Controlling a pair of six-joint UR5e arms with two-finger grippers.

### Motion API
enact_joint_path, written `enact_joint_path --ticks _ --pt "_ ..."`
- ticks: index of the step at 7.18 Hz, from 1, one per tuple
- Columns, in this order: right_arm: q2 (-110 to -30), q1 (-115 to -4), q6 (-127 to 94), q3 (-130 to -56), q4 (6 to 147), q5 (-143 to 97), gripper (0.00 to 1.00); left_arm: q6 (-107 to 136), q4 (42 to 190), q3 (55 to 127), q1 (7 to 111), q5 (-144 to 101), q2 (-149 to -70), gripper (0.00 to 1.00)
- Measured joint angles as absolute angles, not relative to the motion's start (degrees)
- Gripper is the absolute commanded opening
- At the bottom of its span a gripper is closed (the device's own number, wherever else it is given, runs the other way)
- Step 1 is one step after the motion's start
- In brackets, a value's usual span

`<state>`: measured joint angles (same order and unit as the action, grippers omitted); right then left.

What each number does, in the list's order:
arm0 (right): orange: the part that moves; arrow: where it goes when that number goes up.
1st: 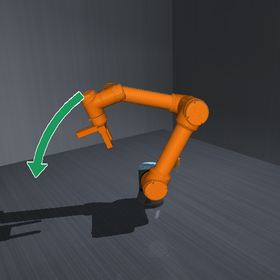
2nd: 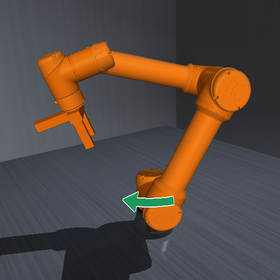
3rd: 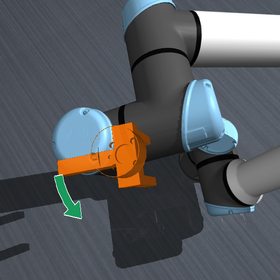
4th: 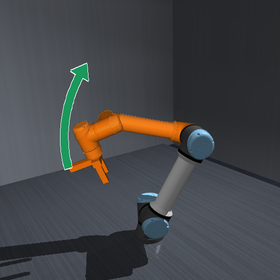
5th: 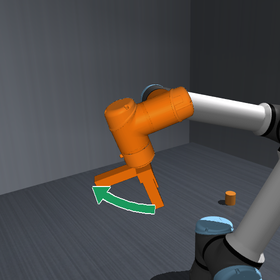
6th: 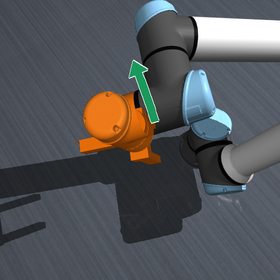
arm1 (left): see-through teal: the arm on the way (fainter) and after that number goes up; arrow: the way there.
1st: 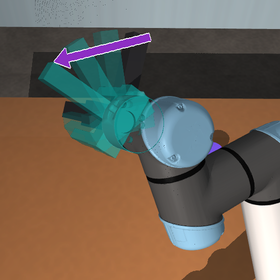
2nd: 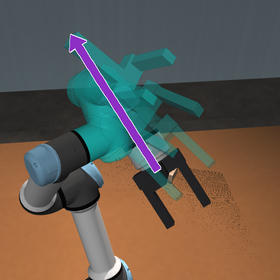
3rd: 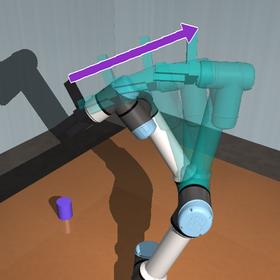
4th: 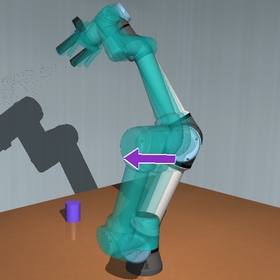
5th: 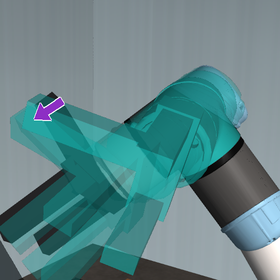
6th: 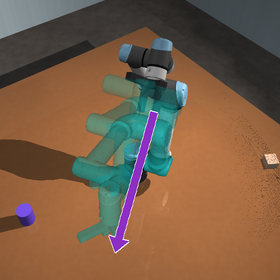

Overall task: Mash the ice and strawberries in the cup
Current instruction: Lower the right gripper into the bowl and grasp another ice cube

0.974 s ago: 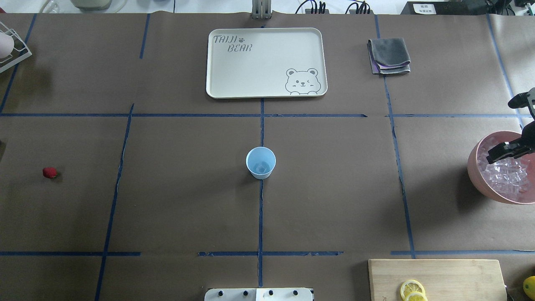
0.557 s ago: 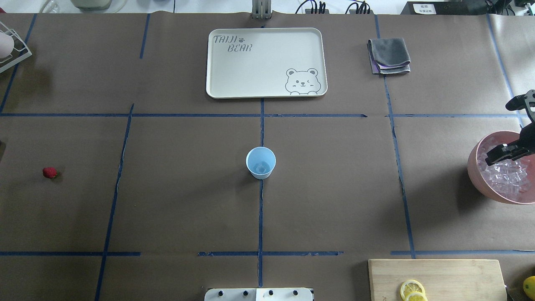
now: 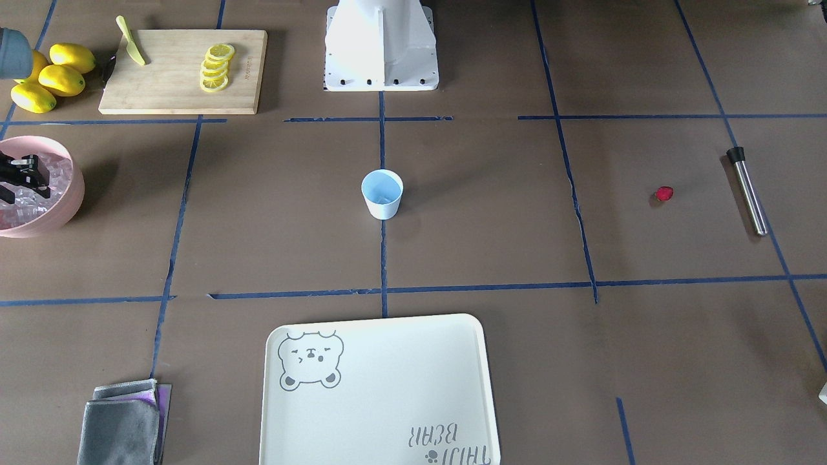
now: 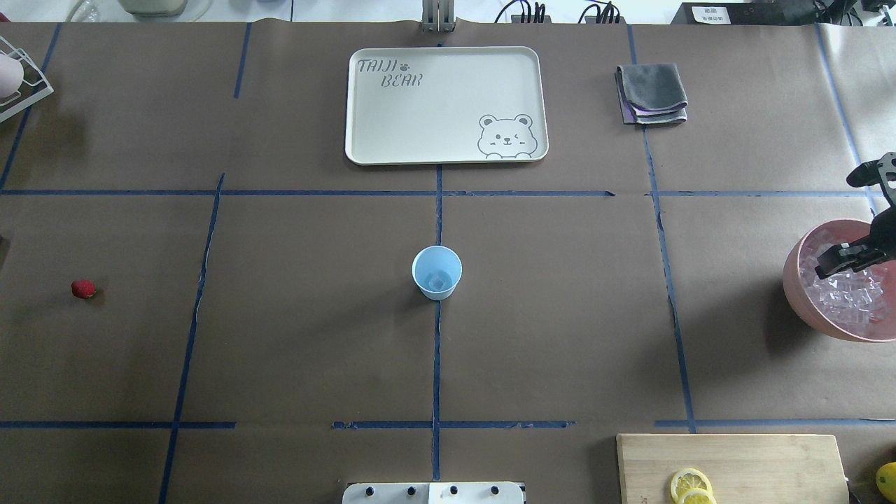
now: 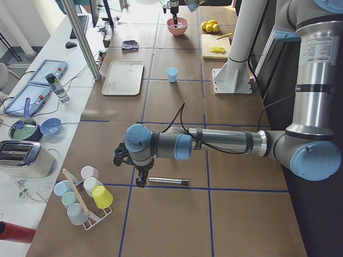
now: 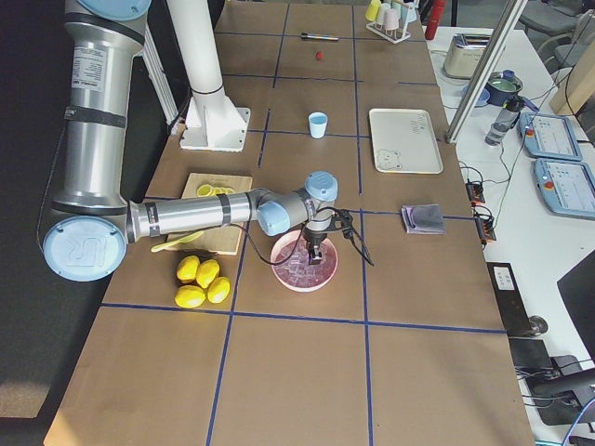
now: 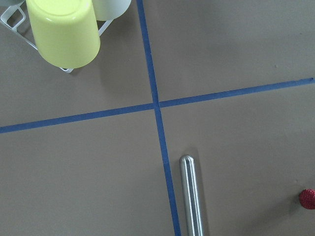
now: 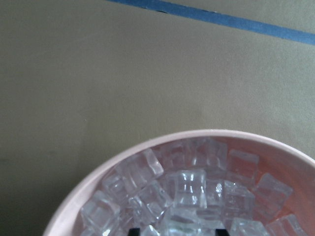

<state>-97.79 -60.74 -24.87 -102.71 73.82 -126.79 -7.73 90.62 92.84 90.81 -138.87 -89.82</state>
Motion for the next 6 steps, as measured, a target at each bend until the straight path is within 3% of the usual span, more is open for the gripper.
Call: enact_joint_path --ticks 6 --pt "-98.6 -64.9 -23.5 -109.0 74.7 -128.4 0.0 -7.7 90.4 92.8 90.8 -138.9 -89.8 1.0"
